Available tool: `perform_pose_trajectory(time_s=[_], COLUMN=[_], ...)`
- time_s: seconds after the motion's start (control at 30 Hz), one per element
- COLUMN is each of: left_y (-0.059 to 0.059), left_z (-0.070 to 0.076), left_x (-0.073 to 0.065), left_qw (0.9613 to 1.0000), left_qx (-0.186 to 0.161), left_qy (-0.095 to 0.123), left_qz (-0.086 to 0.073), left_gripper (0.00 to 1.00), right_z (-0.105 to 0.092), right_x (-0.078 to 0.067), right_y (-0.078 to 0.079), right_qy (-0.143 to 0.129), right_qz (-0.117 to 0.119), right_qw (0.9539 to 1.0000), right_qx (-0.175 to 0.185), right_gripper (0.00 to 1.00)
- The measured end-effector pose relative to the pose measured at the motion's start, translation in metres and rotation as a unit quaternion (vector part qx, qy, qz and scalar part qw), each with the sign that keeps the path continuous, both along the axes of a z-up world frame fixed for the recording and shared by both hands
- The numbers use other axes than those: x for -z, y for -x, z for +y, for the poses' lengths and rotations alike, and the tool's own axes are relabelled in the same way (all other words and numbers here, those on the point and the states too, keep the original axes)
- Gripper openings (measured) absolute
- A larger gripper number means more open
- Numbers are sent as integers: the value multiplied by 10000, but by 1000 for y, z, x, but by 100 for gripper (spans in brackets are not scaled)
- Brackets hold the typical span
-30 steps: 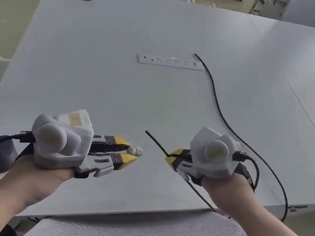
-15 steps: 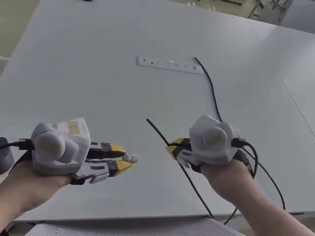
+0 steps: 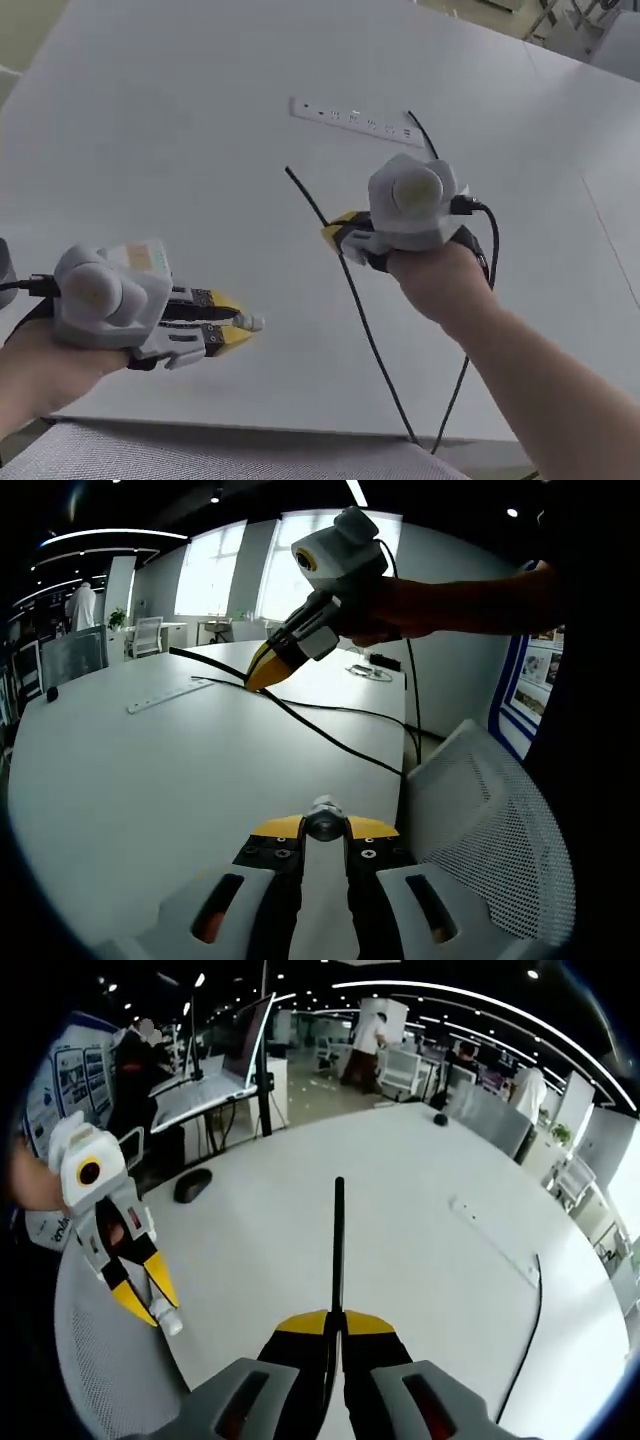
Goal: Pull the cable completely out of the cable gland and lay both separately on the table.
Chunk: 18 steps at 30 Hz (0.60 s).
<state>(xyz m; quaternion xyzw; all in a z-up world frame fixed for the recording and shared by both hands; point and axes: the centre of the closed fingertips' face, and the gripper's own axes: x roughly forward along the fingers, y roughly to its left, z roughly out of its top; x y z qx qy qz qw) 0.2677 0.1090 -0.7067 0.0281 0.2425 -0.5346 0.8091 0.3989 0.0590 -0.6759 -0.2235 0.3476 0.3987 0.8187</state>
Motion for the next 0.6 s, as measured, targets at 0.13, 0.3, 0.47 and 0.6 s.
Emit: perform_pose_trajectory(time_s=[0.13,0.3,0.47,0.6], left_y=[5,6,5,6], left_z=[4,10,16,22], left_x=[9,18,22,24], left_qw=[10000,10000,9998,9998], left_qx=[-31,-77,-158,-186], left_qy=[7,21,9,-38], left_qz=[24,43,112,111], left_gripper=[16,16,16,16], right_z=[20,47,72,96], right_x=[0,0,2,5], right_y=[-12,-27,-41,-53], right_qy=[-32,-83,-148,-184], right_qz=[-20,-106,-139,-175], right_qw=[9999,9997,9994,9985], right_qx=[-114,-200,-278,-489], right_gripper=[0,0,0,0])
